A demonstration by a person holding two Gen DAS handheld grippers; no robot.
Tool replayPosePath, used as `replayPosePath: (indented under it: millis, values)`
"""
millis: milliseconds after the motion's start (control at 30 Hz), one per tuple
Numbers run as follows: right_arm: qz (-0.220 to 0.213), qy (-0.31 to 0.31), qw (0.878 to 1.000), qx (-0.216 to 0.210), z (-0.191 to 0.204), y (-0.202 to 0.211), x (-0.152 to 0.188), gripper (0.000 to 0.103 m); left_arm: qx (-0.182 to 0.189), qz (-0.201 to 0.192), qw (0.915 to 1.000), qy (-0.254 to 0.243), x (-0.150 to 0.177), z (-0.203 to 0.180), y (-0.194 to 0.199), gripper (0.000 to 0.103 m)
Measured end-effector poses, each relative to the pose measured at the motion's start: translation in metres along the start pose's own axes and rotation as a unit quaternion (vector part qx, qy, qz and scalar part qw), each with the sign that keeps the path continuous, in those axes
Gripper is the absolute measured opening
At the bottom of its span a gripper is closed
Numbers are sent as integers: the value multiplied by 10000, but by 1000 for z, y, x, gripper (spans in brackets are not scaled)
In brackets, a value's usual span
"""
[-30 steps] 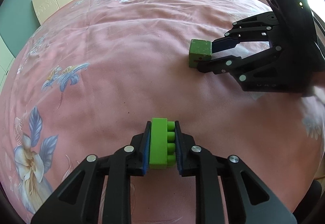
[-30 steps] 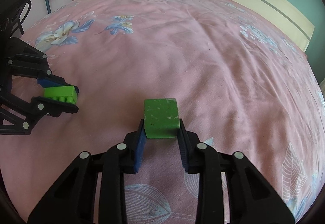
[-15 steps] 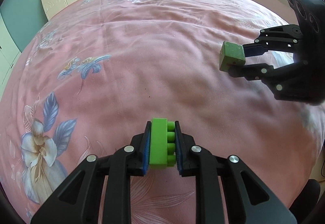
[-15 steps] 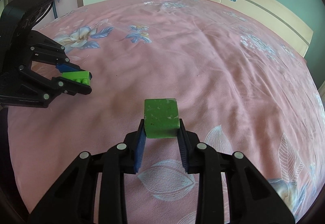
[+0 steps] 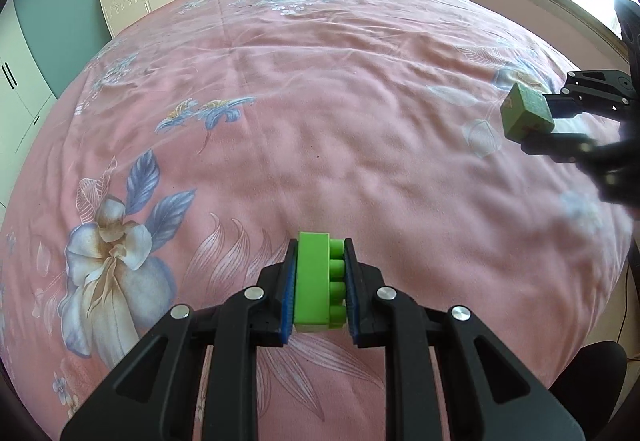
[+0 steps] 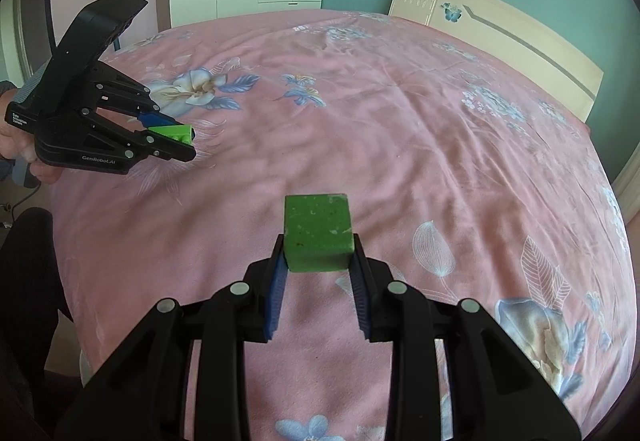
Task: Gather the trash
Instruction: 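Carry the green brick and green cube with both tools over the trash bin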
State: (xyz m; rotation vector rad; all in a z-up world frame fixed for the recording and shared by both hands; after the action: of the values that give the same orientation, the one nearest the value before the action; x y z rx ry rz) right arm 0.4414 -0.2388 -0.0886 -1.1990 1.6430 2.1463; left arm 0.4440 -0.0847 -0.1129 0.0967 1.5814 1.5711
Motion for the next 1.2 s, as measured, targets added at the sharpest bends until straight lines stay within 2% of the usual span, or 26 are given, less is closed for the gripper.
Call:
replayPosePath:
  millis: [367,633,1200]
  values:
    - [-147,158,9998,53,48,61,23,31,-72,-100,9999,72,38,-10,46,23]
    - [-185,378,9991,-27,99,97,51,31,-49,-143,9999,3,74,-32,74,23]
    - [-56,890,9953,-364,195,135,117,31,181,-175,9994,-251,156,-79,108,23]
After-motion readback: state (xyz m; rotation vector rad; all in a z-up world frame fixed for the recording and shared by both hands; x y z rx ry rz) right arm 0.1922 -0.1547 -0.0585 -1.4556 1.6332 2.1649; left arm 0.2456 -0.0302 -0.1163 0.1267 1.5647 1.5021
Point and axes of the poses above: each gripper's, at about its wrist camera, not at the fingertips, and y roughly against the way its jaws point, z to its left, x to its underside, the point moved 8 cm from there along -y, roughly the way its jaws point, and after that the axes turned 13 degrees about -y, right-handed, at the moved point
